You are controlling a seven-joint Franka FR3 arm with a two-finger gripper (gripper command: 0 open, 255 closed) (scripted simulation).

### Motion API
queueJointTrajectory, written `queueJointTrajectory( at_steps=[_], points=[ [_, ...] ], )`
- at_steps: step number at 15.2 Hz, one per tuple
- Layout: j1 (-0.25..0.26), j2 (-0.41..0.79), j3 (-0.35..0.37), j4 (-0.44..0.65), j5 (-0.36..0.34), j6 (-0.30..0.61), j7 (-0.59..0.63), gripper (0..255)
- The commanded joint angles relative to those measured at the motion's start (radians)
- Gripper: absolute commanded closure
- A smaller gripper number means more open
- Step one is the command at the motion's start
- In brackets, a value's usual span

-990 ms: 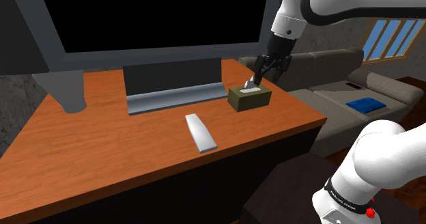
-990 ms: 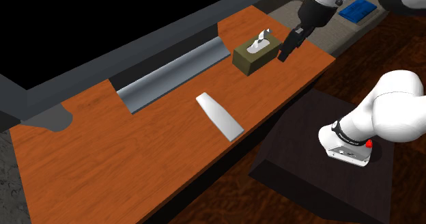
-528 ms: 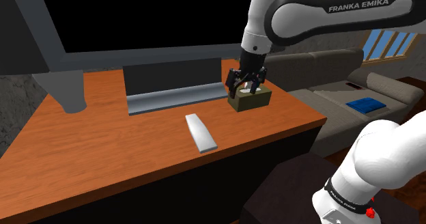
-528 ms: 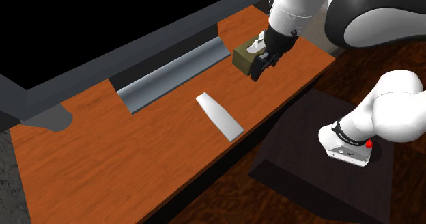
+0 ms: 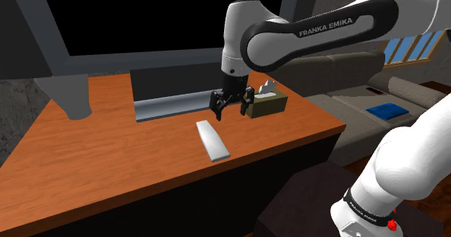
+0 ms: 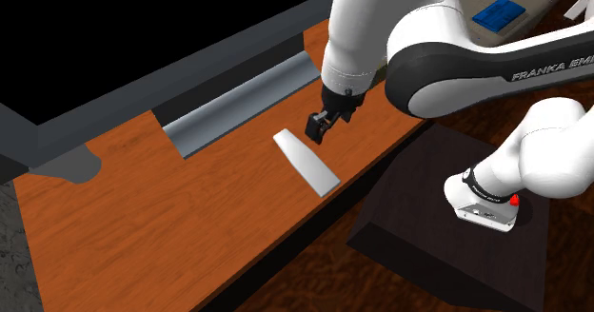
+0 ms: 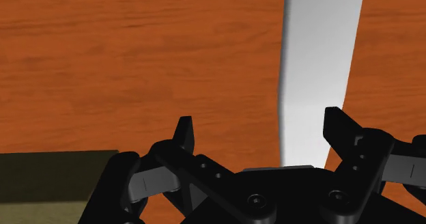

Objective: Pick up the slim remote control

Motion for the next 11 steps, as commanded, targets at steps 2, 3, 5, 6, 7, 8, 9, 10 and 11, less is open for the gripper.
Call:
queueJointTrajectory(
  at_steps=[2, 3, 5, 6, 7, 8, 9, 10, 11],
  points=[
    [0.003, 0.133, 0.047, 0.080, -0.051, 0.026, 0.096, 0],
    [0.008, 0.176, 0.058, 0.107, -0.071, 0.030, 0.127, 0],
    [0.021, 0.264, 0.077, 0.167, -0.114, 0.036, 0.190, 0],
    [0.024, 0.273, 0.077, 0.173, -0.118, 0.036, 0.196, 0],
    [0.025, 0.278, 0.076, 0.165, -0.120, 0.049, 0.198, 0],
    [0.025, 0.282, 0.076, 0.156, -0.123, 0.061, 0.200, 0],
    [0.026, 0.287, 0.076, 0.147, -0.126, 0.074, 0.202, 0],
    [0.026, 0.292, 0.076, 0.139, -0.128, 0.087, 0.203, 0],
    [0.027, 0.297, 0.076, 0.131, -0.131, 0.100, 0.206, 0]
  ],
)
